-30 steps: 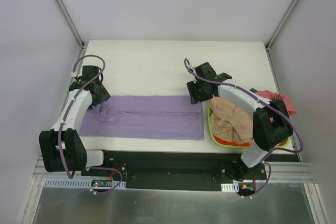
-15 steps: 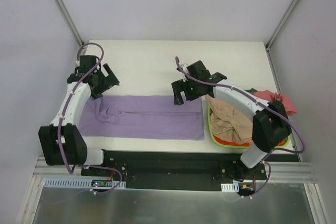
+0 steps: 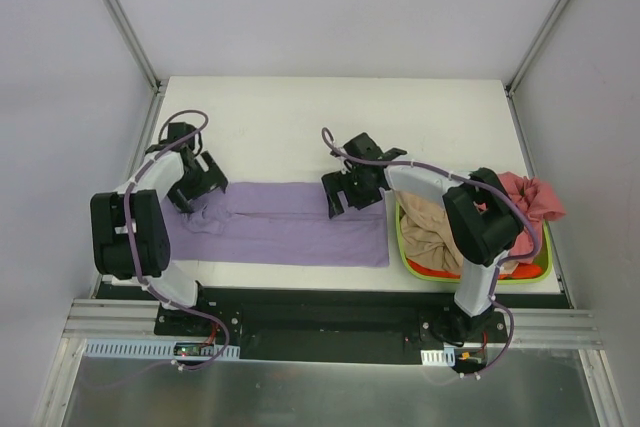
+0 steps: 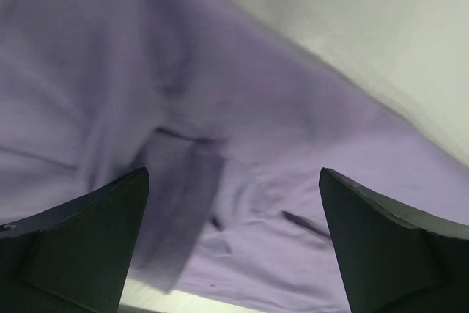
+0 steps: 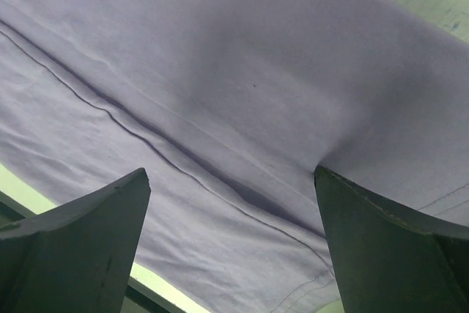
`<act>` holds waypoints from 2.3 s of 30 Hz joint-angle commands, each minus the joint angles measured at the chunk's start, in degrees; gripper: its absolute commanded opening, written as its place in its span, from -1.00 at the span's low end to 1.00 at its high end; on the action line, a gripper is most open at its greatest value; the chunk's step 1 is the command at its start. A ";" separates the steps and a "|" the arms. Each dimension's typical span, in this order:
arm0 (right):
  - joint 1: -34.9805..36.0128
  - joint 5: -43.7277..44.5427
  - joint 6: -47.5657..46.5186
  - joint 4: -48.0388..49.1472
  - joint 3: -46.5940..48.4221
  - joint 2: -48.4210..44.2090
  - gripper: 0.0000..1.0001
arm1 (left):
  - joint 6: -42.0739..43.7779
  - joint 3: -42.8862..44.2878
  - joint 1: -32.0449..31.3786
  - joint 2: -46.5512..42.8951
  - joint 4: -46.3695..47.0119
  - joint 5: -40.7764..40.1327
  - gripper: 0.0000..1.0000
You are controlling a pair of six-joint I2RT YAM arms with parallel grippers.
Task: Fold and stack the t-shirts
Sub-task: Fold the other side of the tshirt into a rectangle
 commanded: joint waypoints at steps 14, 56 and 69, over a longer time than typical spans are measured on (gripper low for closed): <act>-2.84 0.47 1.36 1.22 -3.30 -0.83 0.93 | -21.55 -12.35 20.71 -30.67 -10.12 -18.46 0.98; -10.84 3.19 5.49 -0.97 9.69 8.48 0.93 | 0.33 30.87 -1.26 27.68 -3.86 4.51 0.98; -12.07 3.54 6.37 -1.15 8.65 8.22 0.93 | -0.36 21.24 3.21 17.42 -10.55 -4.62 0.98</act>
